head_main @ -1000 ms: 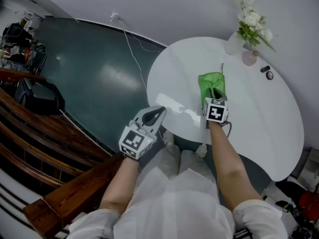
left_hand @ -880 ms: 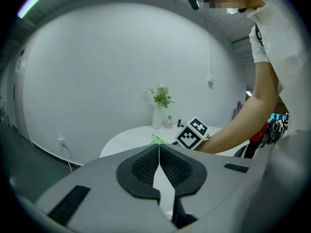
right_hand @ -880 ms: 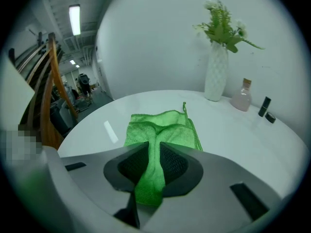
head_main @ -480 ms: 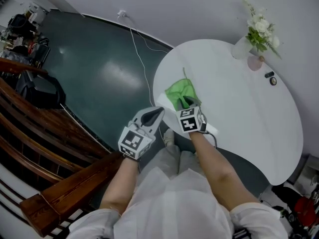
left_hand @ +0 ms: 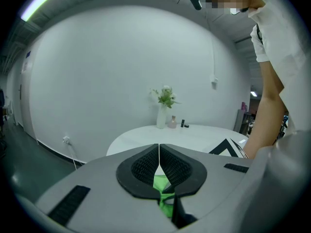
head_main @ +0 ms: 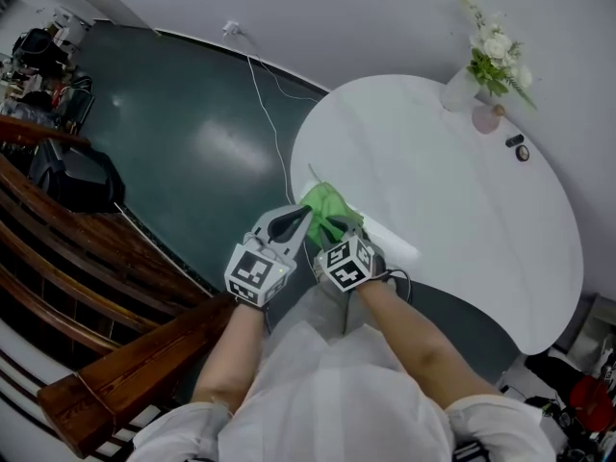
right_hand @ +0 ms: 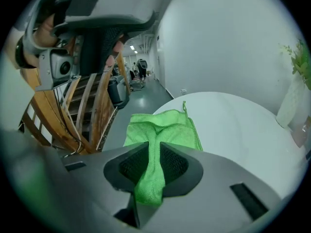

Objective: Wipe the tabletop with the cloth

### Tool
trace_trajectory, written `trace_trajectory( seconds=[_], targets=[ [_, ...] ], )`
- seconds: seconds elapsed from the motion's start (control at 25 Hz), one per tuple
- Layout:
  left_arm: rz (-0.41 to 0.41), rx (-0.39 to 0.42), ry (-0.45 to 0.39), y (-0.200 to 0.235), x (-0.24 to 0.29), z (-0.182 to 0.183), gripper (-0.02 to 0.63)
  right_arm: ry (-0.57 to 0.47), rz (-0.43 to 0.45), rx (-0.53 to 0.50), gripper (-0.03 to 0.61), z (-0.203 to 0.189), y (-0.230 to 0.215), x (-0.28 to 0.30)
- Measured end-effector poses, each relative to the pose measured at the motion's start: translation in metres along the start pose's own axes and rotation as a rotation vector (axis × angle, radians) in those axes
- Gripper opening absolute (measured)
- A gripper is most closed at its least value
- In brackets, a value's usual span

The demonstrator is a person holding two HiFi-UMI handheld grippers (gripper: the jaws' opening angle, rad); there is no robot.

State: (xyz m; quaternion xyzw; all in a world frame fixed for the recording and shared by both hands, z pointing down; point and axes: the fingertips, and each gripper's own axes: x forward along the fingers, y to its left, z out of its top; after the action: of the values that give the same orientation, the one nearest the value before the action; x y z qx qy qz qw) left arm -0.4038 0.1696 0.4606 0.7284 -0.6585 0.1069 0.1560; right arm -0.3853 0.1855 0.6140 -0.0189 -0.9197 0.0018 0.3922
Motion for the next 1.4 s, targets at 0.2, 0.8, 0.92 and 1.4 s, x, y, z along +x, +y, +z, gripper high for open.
trace_trajectory(
  seconds=[0.2, 0.8, 0.92, 1.4],
  targets=[
    [-0.01, 0.009, 0.006, -0.007, 0.006, 0.002, 0.018, -0.026, 0.055, -0.087, 0.067, -0.016, 0.008, -0.014],
    [-0.056, 0.037, 0.015, -0.04, 0.038, 0.013, 0.018, -0.034, -0.071, 0.018, 0.067, -0.049, -0.064, -0.046],
    [-0.066, 0.04, 0.016, -0.048, 0.045, 0.014, 0.018, -0.036, -0.134, 0.085, 0.067, -0.057, -0.097, -0.057],
    [-0.121, 0.064, 0.022, -0.08, 0.073, 0.018, 0.018, -0.045, -0.388, 0.383, 0.067, -0.123, -0.201, -0.124]
  ],
)
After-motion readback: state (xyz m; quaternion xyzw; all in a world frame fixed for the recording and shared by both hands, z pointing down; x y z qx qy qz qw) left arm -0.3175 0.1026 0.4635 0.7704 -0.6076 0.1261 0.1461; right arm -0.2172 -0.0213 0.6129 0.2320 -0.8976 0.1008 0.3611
